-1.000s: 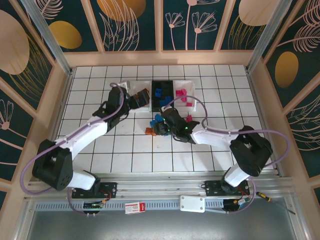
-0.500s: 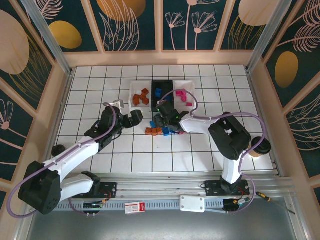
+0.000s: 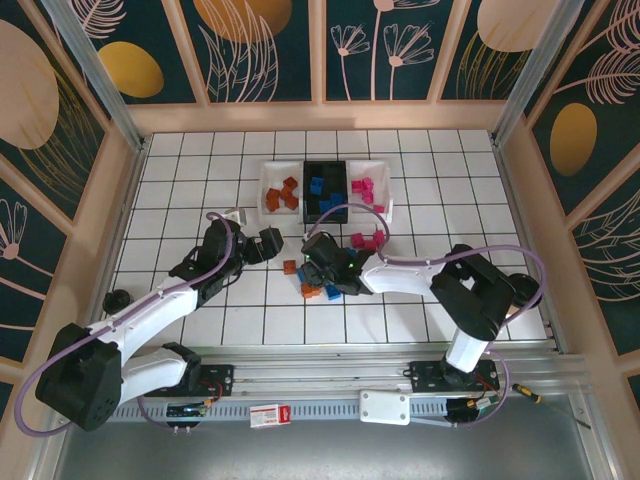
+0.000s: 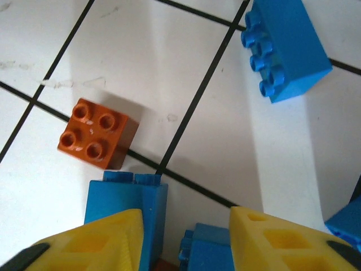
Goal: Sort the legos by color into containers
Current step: Move the legos to the bottom-center of the table, then pick up the lego from the center of the table.
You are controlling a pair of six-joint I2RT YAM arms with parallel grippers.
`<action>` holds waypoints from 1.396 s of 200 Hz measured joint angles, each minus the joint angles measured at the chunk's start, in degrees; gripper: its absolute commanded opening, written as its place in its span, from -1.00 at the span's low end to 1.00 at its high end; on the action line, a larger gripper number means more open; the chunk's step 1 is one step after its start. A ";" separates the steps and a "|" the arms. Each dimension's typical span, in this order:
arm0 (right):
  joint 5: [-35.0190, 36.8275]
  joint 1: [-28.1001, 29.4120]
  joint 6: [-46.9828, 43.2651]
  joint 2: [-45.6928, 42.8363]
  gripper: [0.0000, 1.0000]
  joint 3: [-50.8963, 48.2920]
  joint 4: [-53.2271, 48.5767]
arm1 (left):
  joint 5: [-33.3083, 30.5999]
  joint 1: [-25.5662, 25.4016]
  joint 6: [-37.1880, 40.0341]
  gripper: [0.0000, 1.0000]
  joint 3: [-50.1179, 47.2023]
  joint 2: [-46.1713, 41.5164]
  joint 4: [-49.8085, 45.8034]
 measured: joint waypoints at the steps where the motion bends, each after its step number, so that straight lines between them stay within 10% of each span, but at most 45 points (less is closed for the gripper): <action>1: 0.02 0.04 0.15 -0.09 0.06 0.00 -0.11 | 0.00 0.00 0.00 0.98 0.00 -0.02 0.00; 152: 1.14 -9.49 -3.91 13.20 0.11 13.46 -0.63 | -1.03 0.00 0.00 0.98 -0.24 -1.86 -1.05; 279: -2.10 -8.96 -7.63 6.73 -0.81 5.70 5.49 | -0.98 0.00 0.00 0.98 -0.42 -1.86 -1.36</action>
